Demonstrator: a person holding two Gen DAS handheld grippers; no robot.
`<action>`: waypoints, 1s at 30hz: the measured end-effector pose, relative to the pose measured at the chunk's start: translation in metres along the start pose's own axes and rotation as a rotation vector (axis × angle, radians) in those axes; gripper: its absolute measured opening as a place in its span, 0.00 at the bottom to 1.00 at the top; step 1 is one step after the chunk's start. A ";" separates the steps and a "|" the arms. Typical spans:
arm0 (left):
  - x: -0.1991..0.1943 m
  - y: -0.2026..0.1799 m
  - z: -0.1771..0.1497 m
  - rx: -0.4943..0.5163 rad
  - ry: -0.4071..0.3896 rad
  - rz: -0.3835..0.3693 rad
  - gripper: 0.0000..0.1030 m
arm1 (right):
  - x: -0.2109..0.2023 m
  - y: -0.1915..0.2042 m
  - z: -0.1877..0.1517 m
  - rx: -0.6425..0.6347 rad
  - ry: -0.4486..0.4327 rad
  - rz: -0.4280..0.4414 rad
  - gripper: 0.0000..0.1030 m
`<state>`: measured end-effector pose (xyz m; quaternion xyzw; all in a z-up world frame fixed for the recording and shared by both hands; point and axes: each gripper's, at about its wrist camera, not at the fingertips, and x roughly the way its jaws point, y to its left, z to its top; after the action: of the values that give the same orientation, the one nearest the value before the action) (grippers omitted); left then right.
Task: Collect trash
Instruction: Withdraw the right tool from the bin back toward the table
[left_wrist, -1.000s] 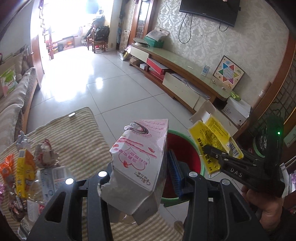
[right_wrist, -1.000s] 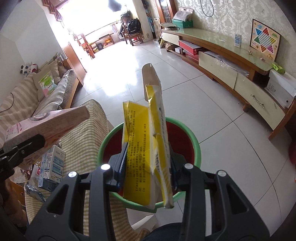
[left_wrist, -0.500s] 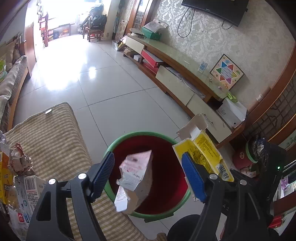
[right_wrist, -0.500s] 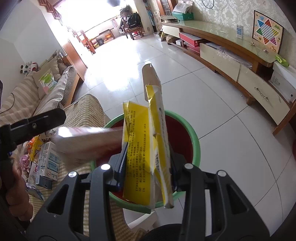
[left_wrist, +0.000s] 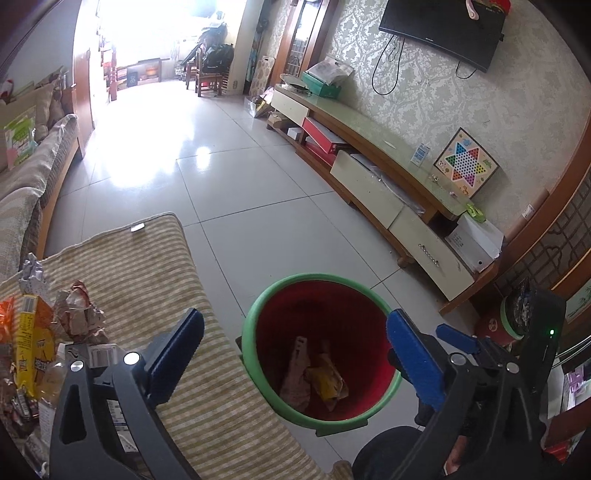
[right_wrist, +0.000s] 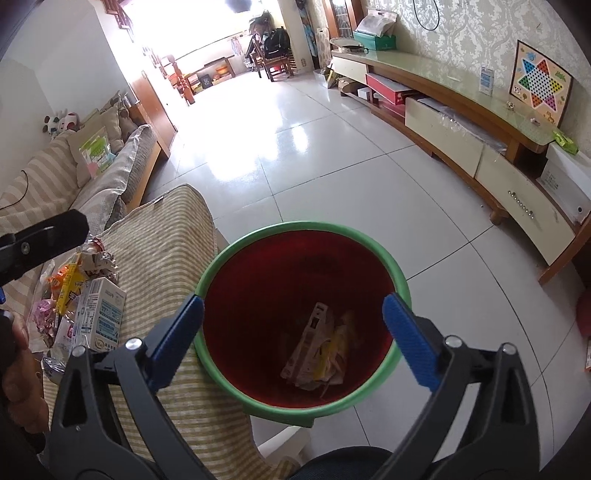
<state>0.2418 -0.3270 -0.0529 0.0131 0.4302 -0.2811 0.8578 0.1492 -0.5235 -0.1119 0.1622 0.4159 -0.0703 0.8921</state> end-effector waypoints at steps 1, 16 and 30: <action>-0.004 0.003 -0.001 0.000 -0.005 0.009 0.92 | -0.001 0.004 0.000 -0.007 0.000 -0.006 0.96; -0.111 0.086 -0.044 -0.091 -0.102 0.126 0.92 | -0.035 0.101 -0.014 -0.115 -0.045 0.015 0.96; -0.202 0.226 -0.143 -0.311 -0.145 0.284 0.92 | -0.049 0.227 -0.043 -0.335 -0.074 0.043 0.96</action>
<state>0.1537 -0.0039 -0.0414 -0.0792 0.3993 -0.0878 0.9092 0.1457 -0.2961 -0.0484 0.0173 0.3850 0.0129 0.9226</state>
